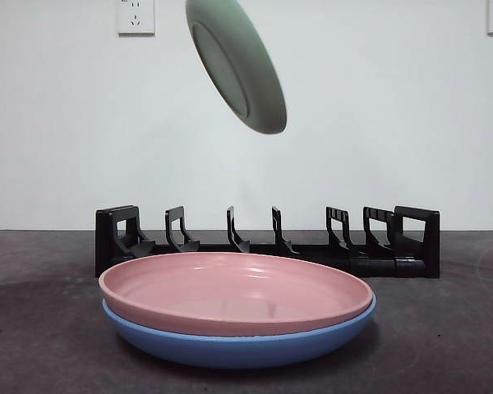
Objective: Place the plate
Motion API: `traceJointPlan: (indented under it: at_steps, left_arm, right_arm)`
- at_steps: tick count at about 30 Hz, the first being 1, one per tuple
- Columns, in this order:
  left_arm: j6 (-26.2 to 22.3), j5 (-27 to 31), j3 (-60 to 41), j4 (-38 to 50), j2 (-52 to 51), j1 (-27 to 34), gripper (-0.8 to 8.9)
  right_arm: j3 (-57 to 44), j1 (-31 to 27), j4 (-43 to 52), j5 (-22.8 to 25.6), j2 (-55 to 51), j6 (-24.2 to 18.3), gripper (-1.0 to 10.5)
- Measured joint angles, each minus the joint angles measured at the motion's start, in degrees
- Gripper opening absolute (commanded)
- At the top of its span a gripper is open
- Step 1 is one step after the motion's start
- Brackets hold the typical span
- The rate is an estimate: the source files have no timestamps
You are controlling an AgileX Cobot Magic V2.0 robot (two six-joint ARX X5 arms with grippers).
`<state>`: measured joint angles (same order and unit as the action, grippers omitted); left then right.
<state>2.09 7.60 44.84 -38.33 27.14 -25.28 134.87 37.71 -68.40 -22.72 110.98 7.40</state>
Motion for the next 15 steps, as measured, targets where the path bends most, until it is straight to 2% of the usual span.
traceJointPlan:
  at_steps: [5, 7, 11, 15]
  left_arm:
    - [-0.66, 0.0, 0.0, -0.02, 0.0, 0.0, 2.51]
    - [-0.79, 0.0, 0.0, 0.0, 0.0, 0.0, 2.51]
    - [-1.03, 0.0, 0.0, -0.02, 0.0, 0.0, 2.51]
    - [-1.05, 0.0, 0.0, 0.0, 0.0, 0.0, 2.51]
  right_arm:
    - [1.97, 5.33, -4.94, 6.86, -1.03, -3.61, 0.1]
    - [1.97, 7.67, -8.04, 10.84, -1.81, -4.96, 0.1]
    - [1.81, 11.21, -8.37, 18.71, -2.89, -6.27, 0.1]
    - [-1.03, 12.55, -8.22, 19.5, -5.09, -6.82, 0.1]
